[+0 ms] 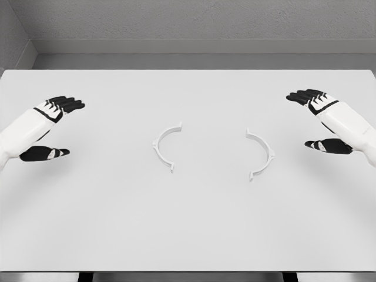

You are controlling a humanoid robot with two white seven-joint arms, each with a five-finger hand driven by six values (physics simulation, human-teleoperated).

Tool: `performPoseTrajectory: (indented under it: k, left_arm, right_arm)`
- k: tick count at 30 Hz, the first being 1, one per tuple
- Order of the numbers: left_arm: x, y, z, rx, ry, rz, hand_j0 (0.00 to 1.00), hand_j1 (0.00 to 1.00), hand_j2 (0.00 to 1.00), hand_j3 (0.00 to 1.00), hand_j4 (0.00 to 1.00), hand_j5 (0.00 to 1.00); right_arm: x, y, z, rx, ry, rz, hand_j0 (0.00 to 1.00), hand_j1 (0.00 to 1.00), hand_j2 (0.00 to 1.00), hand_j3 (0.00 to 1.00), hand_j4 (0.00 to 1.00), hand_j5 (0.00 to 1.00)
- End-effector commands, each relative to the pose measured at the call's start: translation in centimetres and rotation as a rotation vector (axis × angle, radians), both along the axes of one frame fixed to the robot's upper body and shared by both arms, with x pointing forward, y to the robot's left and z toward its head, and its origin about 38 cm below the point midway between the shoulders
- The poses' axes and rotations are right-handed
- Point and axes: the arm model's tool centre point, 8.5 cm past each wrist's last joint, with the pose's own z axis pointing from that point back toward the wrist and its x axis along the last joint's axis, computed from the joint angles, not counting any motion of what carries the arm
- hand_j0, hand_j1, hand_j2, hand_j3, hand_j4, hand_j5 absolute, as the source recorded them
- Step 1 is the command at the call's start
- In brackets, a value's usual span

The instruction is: Assemble PVC drainage pipe clamps

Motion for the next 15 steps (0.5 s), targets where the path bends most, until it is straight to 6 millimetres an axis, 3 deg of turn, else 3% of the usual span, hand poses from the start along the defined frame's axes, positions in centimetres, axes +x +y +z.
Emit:
performPoseTrajectory:
  k: [1, 7, 10, 13, 15]
  left_arm:
    - [0.0, -0.2, 0.3, -0.01, -0.006, -0.007, 1.0, 1.0, 1.0, 1.0, 1.0, 1.0]
    - [0.0, -0.5, -0.1, -0.025, -0.003, -0.003, 1.0, 1.0, 1.0, 1.0, 1.0, 1.0]
    - [0.4, -1.1, -0.6, -0.057, -0.008, 0.003, 1.0, 1.0, 1.0, 1.0, 1.0, 1.0]
    - [2.1, -0.4, -1.0, -0.088, -0.012, 0.052, 1.0, 1.0, 1.0, 1.0, 1.0, 1.0]
    - [3.6, -0.1, -1.9, -0.116, 0.004, 0.091, 1.0, 1.0, 1.0, 1.0, 1.0, 1.0]
  right_arm:
    - [0.0, -0.1, 0.1, 0.006, 0.0, -0.001, 1.0, 1.0, 1.0, 1.0, 1.0, 1.0]
    - [0.0, 0.6, -0.7, -0.004, 0.021, 0.013, 1.0, 1.0, 1.0, 1.0, 1.0, 1.0]
    - [0.2, 3.4, -3.2, -0.054, 0.07, 0.063, 1.0, 1.0, 1.0, 1.0, 1.0, 1.0]
    - [2.3, 4.4, -4.7, -0.098, 0.091, 0.036, 1.0, 1.0, 1.0, 1.0, 1.0, 1.0]
    - [3.0, 4.5, -4.5, -0.131, 0.086, -0.001, 1.0, 1.0, 1.0, 1.0, 1.0, 1.0]
